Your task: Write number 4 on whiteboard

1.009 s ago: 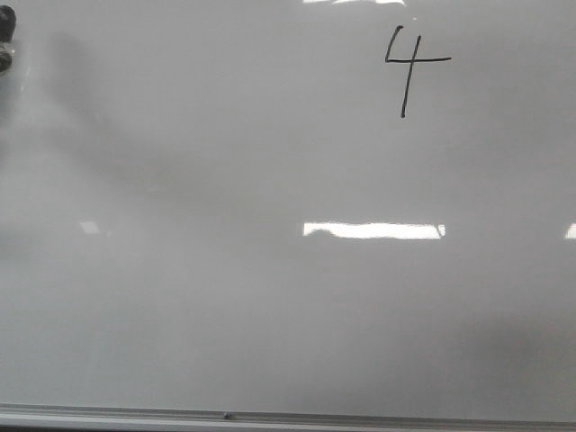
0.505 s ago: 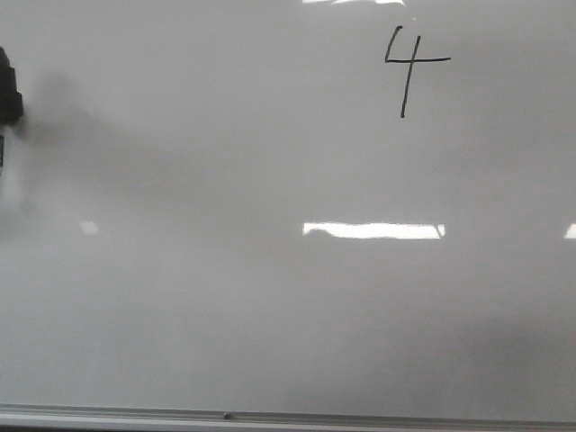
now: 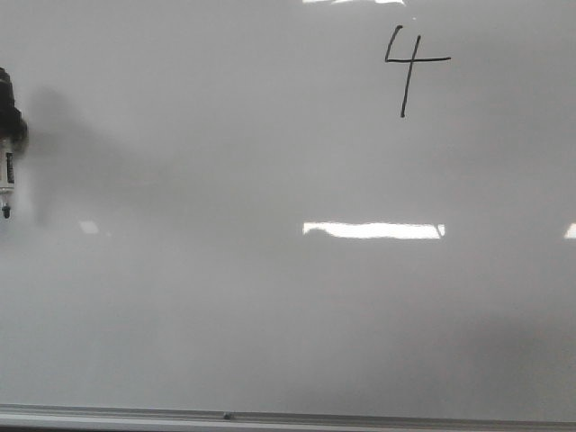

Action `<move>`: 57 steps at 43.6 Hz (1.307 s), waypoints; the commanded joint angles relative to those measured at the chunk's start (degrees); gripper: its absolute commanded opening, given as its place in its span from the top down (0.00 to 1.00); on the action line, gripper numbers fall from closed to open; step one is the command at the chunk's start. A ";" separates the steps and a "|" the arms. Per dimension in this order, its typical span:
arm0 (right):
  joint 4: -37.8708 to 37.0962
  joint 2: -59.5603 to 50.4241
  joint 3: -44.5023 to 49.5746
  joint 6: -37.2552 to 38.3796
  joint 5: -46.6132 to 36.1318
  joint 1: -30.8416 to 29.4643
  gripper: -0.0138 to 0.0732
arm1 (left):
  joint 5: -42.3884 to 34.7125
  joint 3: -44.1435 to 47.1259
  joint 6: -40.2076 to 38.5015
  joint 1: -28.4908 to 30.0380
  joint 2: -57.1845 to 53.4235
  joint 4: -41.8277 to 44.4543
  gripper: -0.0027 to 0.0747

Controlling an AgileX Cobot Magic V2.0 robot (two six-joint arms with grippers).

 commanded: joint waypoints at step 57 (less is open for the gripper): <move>-5.51 -27.08 5.15 23.16 -5.98 -0.40 0.11 | 56.35 -4.58 19.18 -32.52 -53.97 -18.06 0.47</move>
